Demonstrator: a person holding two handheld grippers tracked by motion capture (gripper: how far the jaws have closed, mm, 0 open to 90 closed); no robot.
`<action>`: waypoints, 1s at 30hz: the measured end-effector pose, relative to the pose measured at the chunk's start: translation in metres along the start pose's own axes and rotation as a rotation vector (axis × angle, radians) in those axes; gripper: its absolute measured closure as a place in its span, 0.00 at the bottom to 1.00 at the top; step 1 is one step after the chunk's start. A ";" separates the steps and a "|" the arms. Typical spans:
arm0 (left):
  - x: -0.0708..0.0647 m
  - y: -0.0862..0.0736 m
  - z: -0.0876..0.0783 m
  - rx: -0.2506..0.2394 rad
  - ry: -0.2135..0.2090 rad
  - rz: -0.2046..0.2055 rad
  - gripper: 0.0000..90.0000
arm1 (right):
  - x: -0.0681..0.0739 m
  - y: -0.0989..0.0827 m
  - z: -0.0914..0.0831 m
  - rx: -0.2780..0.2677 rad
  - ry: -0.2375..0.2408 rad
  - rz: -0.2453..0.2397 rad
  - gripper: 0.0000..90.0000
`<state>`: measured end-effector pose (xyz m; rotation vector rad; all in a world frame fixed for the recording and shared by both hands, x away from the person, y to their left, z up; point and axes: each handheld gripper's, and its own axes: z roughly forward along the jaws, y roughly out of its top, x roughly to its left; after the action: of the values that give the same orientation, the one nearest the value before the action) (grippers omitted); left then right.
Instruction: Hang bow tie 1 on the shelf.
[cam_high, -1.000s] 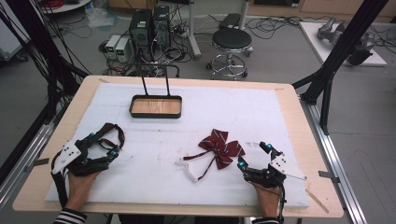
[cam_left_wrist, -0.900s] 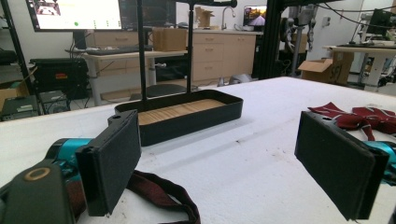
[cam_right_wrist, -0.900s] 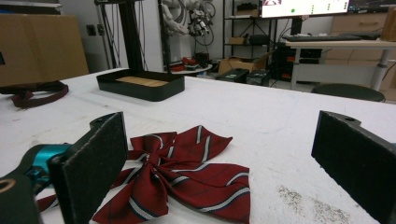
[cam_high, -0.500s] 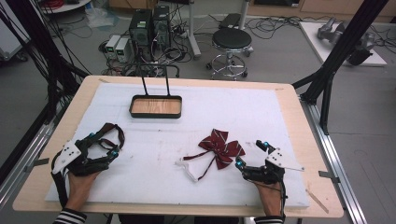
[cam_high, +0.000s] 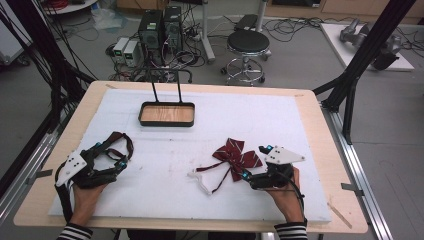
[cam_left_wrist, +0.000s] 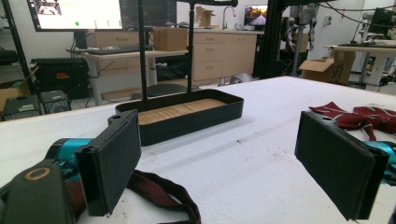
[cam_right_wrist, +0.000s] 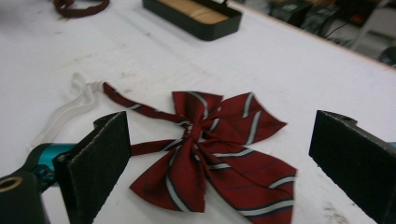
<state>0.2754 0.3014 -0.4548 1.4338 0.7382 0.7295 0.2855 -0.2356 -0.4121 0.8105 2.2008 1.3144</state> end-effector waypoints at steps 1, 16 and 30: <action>0.000 0.000 0.000 0.000 0.000 0.000 0.17 | -0.001 0.003 0.004 0.043 0.027 -0.004 0.05; 0.000 0.000 0.000 0.001 0.005 -0.001 0.17 | -0.006 0.012 0.030 0.289 0.105 -0.052 0.06; 0.000 0.000 0.000 0.003 0.007 -0.001 0.17 | -0.011 0.020 0.054 0.474 0.132 -0.086 0.23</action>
<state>0.2757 0.3011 -0.4546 1.4344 0.7460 0.7334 0.3335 -0.2016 -0.4175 0.7978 2.6688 0.8317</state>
